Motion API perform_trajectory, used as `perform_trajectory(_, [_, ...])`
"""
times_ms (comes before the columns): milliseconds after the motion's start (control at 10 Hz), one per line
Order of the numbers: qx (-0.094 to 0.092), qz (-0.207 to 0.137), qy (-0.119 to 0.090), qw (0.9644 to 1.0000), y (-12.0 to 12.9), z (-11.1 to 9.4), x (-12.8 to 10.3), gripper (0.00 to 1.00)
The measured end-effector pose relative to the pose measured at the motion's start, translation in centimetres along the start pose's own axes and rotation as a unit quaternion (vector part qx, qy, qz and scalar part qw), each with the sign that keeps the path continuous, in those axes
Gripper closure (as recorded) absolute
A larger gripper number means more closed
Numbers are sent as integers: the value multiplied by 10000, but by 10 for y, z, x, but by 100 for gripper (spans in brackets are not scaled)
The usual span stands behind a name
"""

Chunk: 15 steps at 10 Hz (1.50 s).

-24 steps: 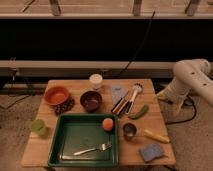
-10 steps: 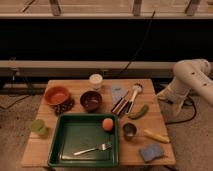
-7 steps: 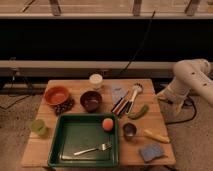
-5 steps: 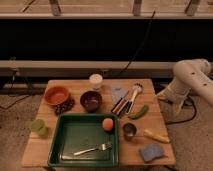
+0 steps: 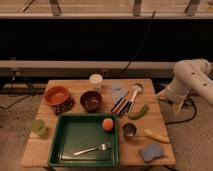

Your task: Wipe tray with sponge

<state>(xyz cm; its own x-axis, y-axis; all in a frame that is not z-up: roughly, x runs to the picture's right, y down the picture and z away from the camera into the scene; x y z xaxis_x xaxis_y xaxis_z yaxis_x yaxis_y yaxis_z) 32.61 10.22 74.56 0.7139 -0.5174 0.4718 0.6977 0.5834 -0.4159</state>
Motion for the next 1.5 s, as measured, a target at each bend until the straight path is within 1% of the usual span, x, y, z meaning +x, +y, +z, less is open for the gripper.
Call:
perform_trajectory(200, [-30, 12, -12, 10000, 2, 6, 0, 27])
perform_trajectory(300, [-46, 51, 4, 10000, 12, 16, -1, 27])
perform_trajectory(500, [-14, 197, -28, 9998, 44, 32, -16, 27])
perform_trajectory(700, [69, 369, -70, 9993, 83, 39, -38, 27])
perform_trajectory(800, [101, 414, -89, 9991, 97, 41, -48, 27])
perform_trajectory(900, [142, 466, -131, 9987, 115, 44, -64, 27])
perform_trajectory(1100, [144, 533, -168, 9983, 142, 51, -88, 27])
perform_trajectory(1200, [110, 532, -185, 9984, 152, 56, -101, 27])
perform_trajectory(1300, [43, 501, -233, 9985, 157, 66, -117, 27])
perform_trajectory(1500, [-46, 426, -329, 9985, 149, 81, -138, 27])
